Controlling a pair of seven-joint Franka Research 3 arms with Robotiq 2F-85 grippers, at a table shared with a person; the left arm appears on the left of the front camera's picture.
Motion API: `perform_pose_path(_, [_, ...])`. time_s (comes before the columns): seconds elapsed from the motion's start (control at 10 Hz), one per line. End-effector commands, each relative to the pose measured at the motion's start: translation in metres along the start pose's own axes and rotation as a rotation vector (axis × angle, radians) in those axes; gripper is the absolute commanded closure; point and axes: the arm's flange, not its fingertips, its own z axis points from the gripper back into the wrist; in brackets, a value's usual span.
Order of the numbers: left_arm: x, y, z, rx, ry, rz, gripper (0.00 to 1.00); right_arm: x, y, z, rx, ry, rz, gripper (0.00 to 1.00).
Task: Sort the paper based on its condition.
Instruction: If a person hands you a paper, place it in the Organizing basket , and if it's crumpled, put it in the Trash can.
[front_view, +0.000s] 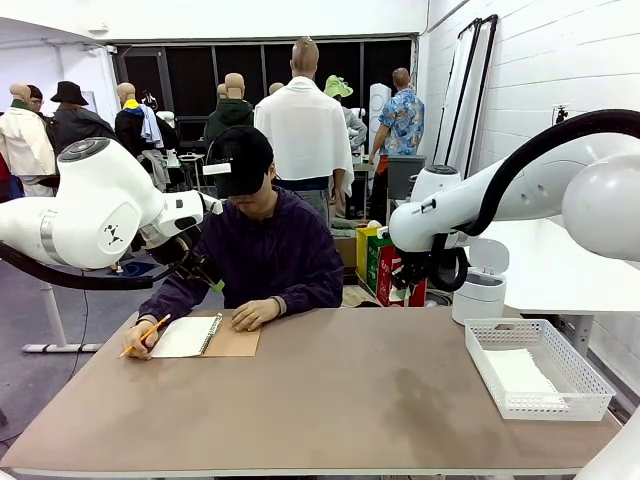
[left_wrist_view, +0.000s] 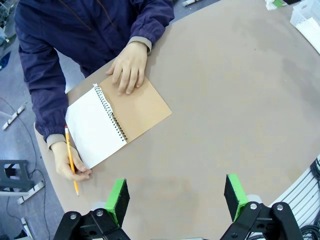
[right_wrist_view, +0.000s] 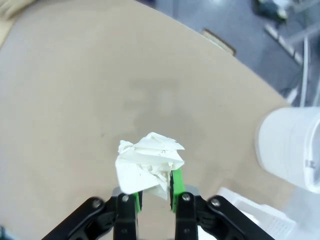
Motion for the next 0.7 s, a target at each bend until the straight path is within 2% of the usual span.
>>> perform_pose_path(0.0, [0.0, 0.001, 0.0, -0.002, 0.0, 0.001, 0.0, 0.009, -0.014, -0.002, -0.156, -0.018, -0.211, 0.72])
perform_pose_path(0.2, [0.0, 0.001, 0.0, -0.002, 0.0, 0.001, 0.0, 0.016, -0.04, 0.003, -0.281, -0.014, -0.407, 0.72])
perform_pose_path(0.6, [0.0, 0.001, 0.0, -0.002, 0.0, 0.001, 0.0, 0.026, -0.087, 0.001, -0.391, -0.028, -0.657, 0.72])
